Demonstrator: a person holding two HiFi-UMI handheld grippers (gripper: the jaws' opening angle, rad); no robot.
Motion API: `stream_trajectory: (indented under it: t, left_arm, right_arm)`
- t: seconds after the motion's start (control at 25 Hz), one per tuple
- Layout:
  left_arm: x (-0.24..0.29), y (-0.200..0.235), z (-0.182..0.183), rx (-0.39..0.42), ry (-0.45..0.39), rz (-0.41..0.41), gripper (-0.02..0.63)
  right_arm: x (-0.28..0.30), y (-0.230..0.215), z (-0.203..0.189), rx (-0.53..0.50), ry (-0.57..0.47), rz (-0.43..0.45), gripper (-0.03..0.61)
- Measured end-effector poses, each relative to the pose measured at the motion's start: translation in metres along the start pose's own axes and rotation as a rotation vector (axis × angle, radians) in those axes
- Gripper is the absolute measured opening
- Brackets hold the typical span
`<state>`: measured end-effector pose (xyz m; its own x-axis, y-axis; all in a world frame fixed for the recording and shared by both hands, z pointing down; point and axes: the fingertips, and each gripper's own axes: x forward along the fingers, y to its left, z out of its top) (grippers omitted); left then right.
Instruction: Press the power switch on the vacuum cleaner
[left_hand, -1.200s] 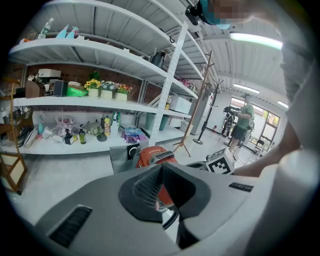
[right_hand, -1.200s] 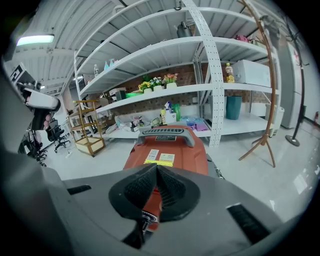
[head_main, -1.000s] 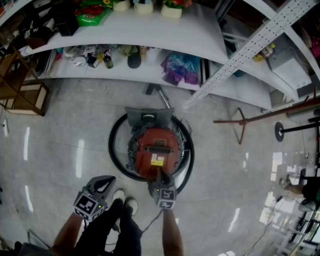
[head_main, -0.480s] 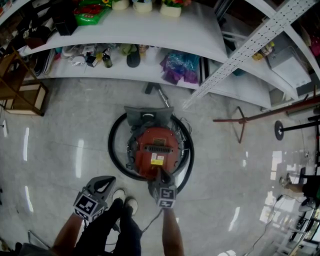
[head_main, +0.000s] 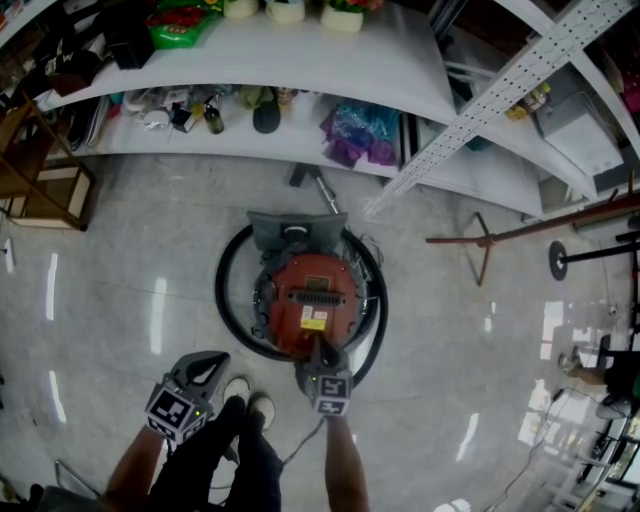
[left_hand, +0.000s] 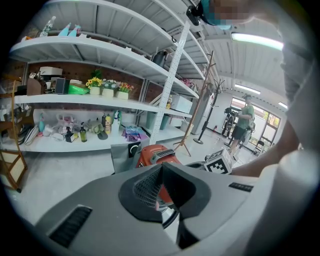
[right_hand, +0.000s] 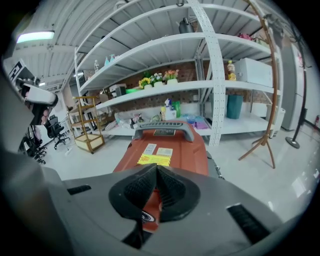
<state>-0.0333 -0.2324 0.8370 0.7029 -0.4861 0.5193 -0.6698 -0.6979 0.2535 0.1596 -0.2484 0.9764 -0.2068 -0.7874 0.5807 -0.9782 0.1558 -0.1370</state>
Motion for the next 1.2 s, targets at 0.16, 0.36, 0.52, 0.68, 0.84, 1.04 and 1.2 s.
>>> stream_trajectory:
  t: [0.16, 0.36, 0.52, 0.68, 0.84, 1.04, 1.2]
  left_arm:
    - [0.001, 0.0, -0.001, -0.004, 0.007, 0.0, 0.009]
    - [0.002, 0.001, -0.001, 0.004, 0.01, 0.002, 0.009]
    - [0.004, -0.002, 0.0, 0.005, 0.004, -0.002, 0.009]
    - [0.004, -0.005, 0.0, 0.007, 0.008, -0.004, 0.009]
    - [0.001, -0.006, 0.0, 0.011, 0.005, -0.003, 0.009]
    - [-0.003, -0.01, 0.002, 0.021, -0.002, -0.005, 0.009]
    - [-0.008, -0.019, 0.009, 0.03, -0.008, -0.008, 0.009]
  right_arm:
    - [-0.001, 0.001, -0.001, 0.019, 0.007, -0.006, 0.012]
    - [0.0, 0.002, -0.001, 0.019, 0.0, 0.012, 0.012]
    - [0.0, 0.001, -0.002, 0.017, -0.003, 0.014, 0.012]
    - [-0.001, 0.0, -0.002, 0.031, -0.003, 0.015, 0.012]
    - [-0.004, -0.002, 0.002, 0.063, -0.03, 0.02, 0.012]
    - [-0.014, 0.0, 0.013, 0.063, -0.055, 0.022, 0.012]
    - [-0.024, -0.001, 0.018, 0.073, -0.065, 0.015, 0.011]
